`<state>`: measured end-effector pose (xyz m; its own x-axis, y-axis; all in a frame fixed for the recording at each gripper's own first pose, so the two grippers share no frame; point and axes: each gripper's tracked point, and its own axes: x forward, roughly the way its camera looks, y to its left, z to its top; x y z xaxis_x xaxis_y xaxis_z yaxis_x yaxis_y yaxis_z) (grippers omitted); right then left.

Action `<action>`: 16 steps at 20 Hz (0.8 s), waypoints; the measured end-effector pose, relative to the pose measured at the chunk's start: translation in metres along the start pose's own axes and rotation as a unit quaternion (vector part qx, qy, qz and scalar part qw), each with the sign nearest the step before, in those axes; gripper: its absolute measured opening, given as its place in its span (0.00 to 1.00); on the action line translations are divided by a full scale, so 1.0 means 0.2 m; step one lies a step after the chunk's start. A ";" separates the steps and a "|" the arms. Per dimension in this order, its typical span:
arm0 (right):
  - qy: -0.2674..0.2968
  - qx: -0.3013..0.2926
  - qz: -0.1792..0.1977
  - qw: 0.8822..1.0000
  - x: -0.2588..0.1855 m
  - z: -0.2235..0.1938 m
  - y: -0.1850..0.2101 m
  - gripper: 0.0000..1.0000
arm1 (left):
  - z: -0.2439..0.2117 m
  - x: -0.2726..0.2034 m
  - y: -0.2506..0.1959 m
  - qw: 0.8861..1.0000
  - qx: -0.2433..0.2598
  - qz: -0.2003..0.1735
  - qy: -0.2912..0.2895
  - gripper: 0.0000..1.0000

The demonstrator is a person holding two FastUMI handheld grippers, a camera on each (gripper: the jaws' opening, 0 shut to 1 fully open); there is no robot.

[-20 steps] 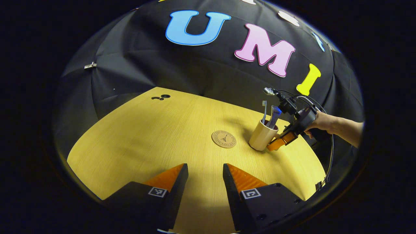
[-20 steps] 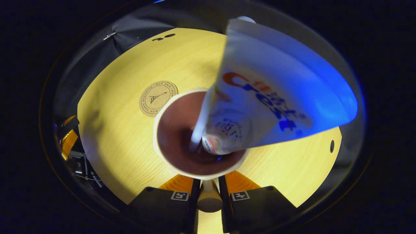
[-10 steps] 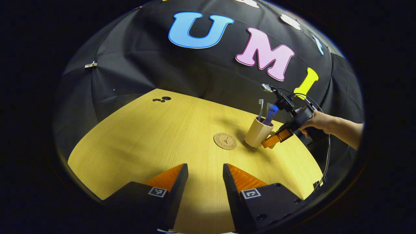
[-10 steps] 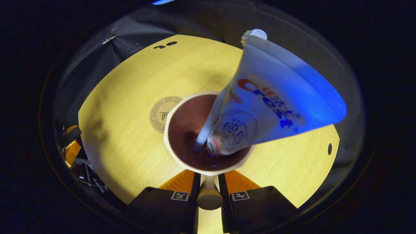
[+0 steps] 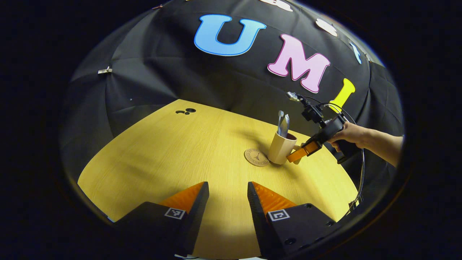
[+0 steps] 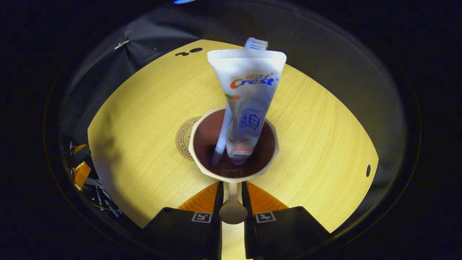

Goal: Put the toothbrush and toothpaste on the desktop into the cup, then pick up the cup and place it on the coaster on the desktop.

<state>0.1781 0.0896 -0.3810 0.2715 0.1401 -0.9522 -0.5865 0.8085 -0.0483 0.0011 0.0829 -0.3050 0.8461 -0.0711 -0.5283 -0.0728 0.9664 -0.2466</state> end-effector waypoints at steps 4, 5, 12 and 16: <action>-0.013 -0.005 -0.003 1.000 -0.01 0.01 0.00 0.27 | 0.02 0.01 -0.01 1.000 0.000 0.000 -0.001 0.68; -0.017 -0.005 0.000 1.000 -0.01 0.02 0.01 0.27 | 0.03 0.00 -0.02 1.000 0.001 -0.001 -0.001 0.69; -0.038 -0.014 0.018 0.999 -0.04 0.07 0.03 0.28 | 0.03 -0.01 -0.02 1.000 0.006 -0.003 -0.002 0.68; -0.041 -0.024 0.027 0.999 -0.05 0.07 0.02 0.28 | 0.03 -0.04 0.00 1.000 0.005 0.002 -0.005 0.68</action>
<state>0.1839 0.1001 -0.3678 0.2993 0.2297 -0.9261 -0.6366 0.7711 -0.0145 -0.0029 0.0856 -0.2959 0.8514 -0.0654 -0.5204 -0.0699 0.9692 -0.2361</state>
